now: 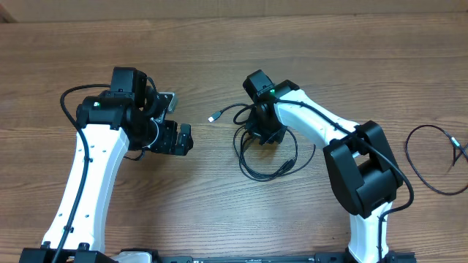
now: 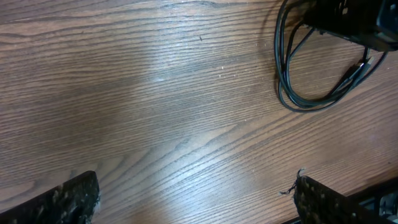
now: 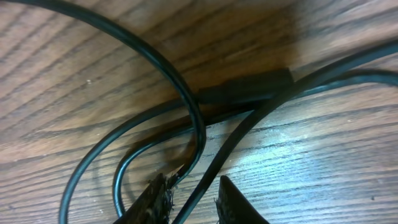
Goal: Untangle cables
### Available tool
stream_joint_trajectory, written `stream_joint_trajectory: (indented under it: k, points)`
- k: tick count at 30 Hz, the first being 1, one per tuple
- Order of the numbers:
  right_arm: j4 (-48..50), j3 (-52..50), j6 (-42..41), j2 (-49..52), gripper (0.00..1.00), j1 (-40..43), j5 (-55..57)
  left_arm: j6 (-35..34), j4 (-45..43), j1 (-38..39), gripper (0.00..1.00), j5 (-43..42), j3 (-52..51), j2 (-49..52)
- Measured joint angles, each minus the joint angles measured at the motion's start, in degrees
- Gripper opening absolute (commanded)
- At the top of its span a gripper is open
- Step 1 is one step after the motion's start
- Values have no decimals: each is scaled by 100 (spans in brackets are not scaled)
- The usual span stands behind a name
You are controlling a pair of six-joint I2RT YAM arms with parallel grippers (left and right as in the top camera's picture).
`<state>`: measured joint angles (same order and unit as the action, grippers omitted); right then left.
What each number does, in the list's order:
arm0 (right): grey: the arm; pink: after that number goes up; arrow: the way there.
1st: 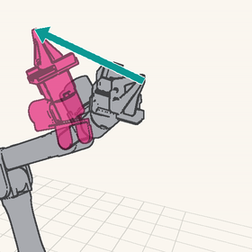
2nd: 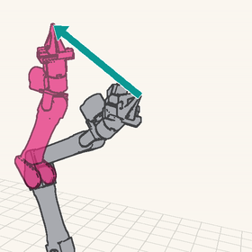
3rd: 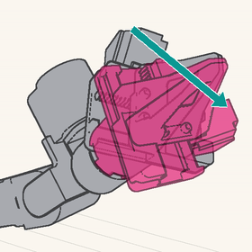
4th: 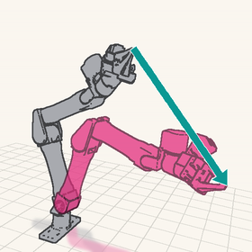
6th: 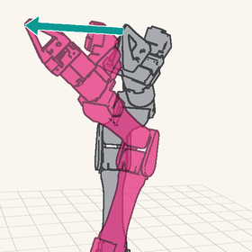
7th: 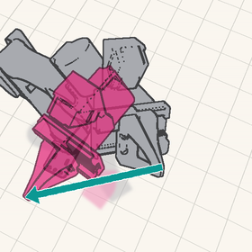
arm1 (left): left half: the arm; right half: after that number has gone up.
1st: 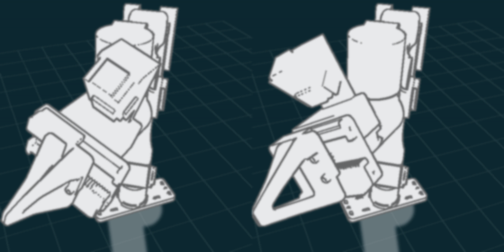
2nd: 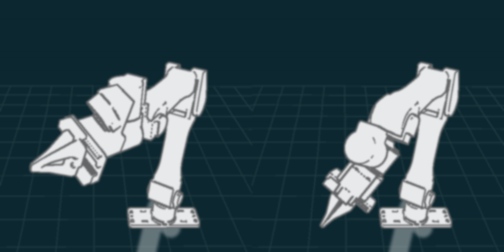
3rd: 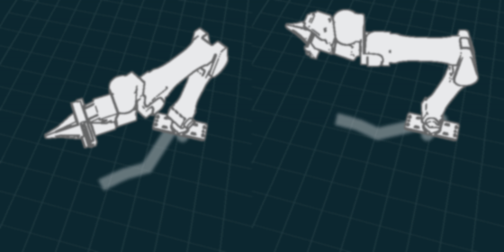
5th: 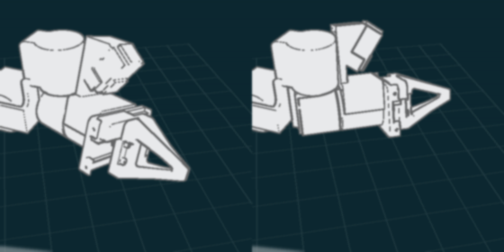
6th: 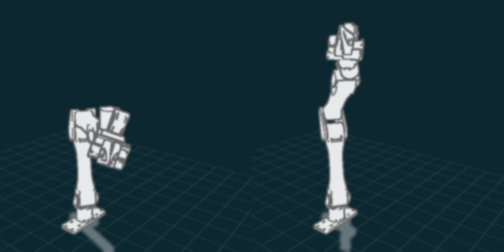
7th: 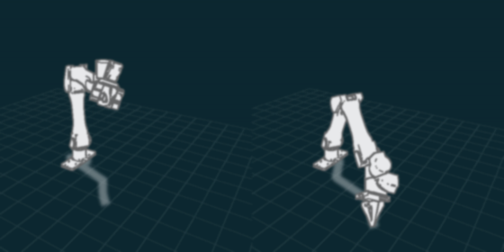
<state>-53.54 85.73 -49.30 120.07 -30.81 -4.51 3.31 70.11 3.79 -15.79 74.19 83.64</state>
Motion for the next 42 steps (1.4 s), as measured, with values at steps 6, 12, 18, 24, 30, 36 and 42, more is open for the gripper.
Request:
stream_joint_trajectory:
  k: [6,12,18,24,30,36,42]
  points:
    - [20,0,-125,33,4,-4,-13,0,0,0,99,0,0,0]
    - [-597,76,-146,28,4,39,-15,0,-2,0,100,0,0,0]
    - [-1038,590,271,-435,4,142,-15,0,0,0,99,0,0,0]
    - [-1008,1021,1073,-2179,4,46,-79,0,2,0,100,0,0,0]
    - [-1233,1172,1493,-3676,4,-138,-146,0,-2,0,100,2,0,0]
    - [-1512,1172,1875,-4085,4,-396,-260,0,-138,0,100,0,0,0]
    - [-1547,1172,1884,-4089,4,-686,-299,0,-254,0,100,0,0,0]
